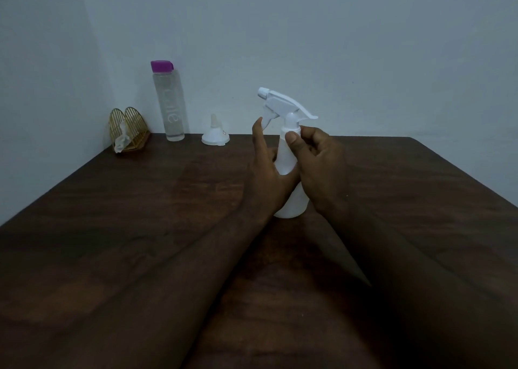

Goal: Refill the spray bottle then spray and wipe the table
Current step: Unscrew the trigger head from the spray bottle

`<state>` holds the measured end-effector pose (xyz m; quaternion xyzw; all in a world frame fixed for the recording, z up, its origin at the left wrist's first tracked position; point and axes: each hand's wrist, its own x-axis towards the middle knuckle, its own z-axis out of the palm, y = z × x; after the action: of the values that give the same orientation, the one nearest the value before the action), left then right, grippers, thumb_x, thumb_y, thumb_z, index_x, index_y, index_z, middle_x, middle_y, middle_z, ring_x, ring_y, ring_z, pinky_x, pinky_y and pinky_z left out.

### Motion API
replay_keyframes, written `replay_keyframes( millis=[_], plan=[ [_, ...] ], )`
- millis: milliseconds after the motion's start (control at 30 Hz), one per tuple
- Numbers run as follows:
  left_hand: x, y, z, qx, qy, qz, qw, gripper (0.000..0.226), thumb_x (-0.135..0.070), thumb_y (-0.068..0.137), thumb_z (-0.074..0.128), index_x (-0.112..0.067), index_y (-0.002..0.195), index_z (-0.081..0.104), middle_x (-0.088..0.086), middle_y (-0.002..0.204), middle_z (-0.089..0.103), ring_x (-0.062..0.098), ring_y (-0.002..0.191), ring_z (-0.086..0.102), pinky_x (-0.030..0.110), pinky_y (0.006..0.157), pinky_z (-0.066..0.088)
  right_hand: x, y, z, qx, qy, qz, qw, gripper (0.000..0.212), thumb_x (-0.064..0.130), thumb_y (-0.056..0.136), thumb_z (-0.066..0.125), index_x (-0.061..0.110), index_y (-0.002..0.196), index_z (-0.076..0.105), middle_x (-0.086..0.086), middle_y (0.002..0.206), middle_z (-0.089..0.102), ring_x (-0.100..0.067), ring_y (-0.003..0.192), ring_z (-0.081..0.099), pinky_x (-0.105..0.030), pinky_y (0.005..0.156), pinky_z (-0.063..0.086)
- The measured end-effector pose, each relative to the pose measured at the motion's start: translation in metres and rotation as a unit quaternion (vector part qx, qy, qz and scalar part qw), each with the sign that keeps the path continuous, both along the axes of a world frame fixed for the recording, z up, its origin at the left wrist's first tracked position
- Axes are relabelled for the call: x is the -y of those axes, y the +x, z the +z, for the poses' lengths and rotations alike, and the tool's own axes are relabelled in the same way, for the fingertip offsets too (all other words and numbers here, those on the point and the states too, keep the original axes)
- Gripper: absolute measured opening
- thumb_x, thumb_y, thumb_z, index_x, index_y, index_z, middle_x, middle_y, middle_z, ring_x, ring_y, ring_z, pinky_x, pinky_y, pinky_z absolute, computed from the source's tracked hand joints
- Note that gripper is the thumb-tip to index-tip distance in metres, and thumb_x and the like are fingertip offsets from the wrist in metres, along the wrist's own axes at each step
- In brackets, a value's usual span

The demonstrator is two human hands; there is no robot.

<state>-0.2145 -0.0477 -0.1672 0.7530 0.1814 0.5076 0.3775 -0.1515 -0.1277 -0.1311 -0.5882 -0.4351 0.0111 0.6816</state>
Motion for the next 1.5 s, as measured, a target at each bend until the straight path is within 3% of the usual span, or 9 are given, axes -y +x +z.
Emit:
replay_keyframes(
  millis=[100,267,467,700,800,900,1133,1333,1500],
  plan=[
    [0.000,0.002,-0.003,-0.003,-0.001,0.005,1.000,0.099,-0.044,0.080,0.069,-0.026,0.152,0.005,-0.013,0.074,0.068,0.001,0.070,0.066,0.043,0.066,0.058,0.001,-0.003,-0.002,-0.018,0.008,0.034,0.999,0.006,0.022,0.098,0.059,0.025,0.099,0.064,0.016,0.078,0.074,0.000,0.075,0.070,-0.013,0.065,0.053],
    [-0.002,0.005,-0.007,-0.004,0.004,0.006,1.000,0.098,-0.027,0.083,0.074,-0.024,0.153,0.005,-0.046,0.086,0.057,-0.011,0.085,0.061,0.029,0.074,0.055,-0.001,-0.011,-0.002,-0.059,0.037,-0.005,0.998,0.037,0.024,0.082,0.079,0.015,0.109,0.055,0.001,0.097,0.071,-0.010,0.087,0.071,-0.028,0.075,0.059],
    [0.003,0.003,-0.006,0.002,-0.002,0.007,1.000,0.095,-0.039,0.083,0.069,-0.026,0.153,0.006,-0.013,0.069,0.065,0.001,0.068,0.065,0.029,0.062,0.054,0.007,-0.009,-0.003,-0.036,0.021,0.019,0.999,0.014,0.020,0.096,0.061,0.012,0.108,0.064,0.006,0.083,0.074,-0.007,0.079,0.071,-0.022,0.070,0.057],
    [-0.002,0.007,-0.011,0.013,0.024,0.007,1.000,0.097,-0.029,0.085,0.072,-0.017,0.154,0.005,-0.044,0.098,0.054,-0.028,0.080,0.051,0.002,0.063,0.043,0.004,-0.014,-0.002,-0.065,0.034,0.010,0.997,0.036,0.024,0.086,0.075,0.013,0.113,0.054,-0.004,0.100,0.071,-0.015,0.090,0.071,-0.032,0.078,0.060],
    [-0.003,0.007,-0.011,0.007,0.021,0.007,1.000,0.099,-0.039,0.082,0.070,-0.023,0.154,0.003,-0.040,0.084,0.060,-0.015,0.075,0.060,0.008,0.059,0.046,0.005,-0.012,-0.002,-0.048,0.027,-0.005,0.998,0.028,0.025,0.089,0.071,0.012,0.109,0.057,-0.004,0.097,0.071,-0.016,0.089,0.071,-0.036,0.078,0.060],
    [-0.001,0.006,-0.009,0.009,0.011,0.000,1.000,0.099,-0.048,0.081,0.064,-0.025,0.154,0.002,-0.027,0.072,0.063,-0.002,0.064,0.063,0.014,0.055,0.049,0.006,-0.009,-0.005,-0.022,0.022,0.018,0.999,0.004,0.022,0.098,0.058,0.020,0.100,0.061,0.012,0.079,0.073,-0.003,0.076,0.070,-0.020,0.067,0.055],
    [-0.005,0.007,-0.014,-0.003,0.012,-0.001,1.000,0.097,-0.029,0.086,0.071,-0.027,0.154,0.001,-0.047,0.080,0.057,-0.017,0.077,0.059,0.001,0.062,0.044,0.002,-0.011,-0.006,-0.039,0.040,0.003,0.998,0.033,0.026,0.087,0.073,0.016,0.111,0.054,0.000,0.096,0.071,-0.014,0.085,0.071,-0.031,0.074,0.060],
    [0.000,0.005,-0.013,0.014,0.008,-0.001,1.000,0.098,-0.032,0.084,0.071,-0.023,0.155,0.004,-0.021,0.071,0.065,-0.004,0.072,0.065,0.010,0.058,0.049,0.003,-0.006,-0.008,-0.015,0.033,0.022,0.999,0.004,0.018,0.097,0.058,0.020,0.098,0.060,0.017,0.074,0.072,-0.001,0.071,0.069,-0.015,0.062,0.053],
    [-0.005,0.007,-0.013,-0.002,0.022,0.001,1.000,0.101,-0.024,0.085,0.074,-0.024,0.154,0.001,-0.051,0.086,0.054,-0.017,0.083,0.059,0.005,0.066,0.046,0.000,-0.011,-0.007,-0.032,0.044,0.001,0.999,0.030,0.028,0.087,0.072,0.019,0.111,0.057,0.005,0.095,0.072,-0.007,0.086,0.071,-0.025,0.073,0.058]
  ],
)
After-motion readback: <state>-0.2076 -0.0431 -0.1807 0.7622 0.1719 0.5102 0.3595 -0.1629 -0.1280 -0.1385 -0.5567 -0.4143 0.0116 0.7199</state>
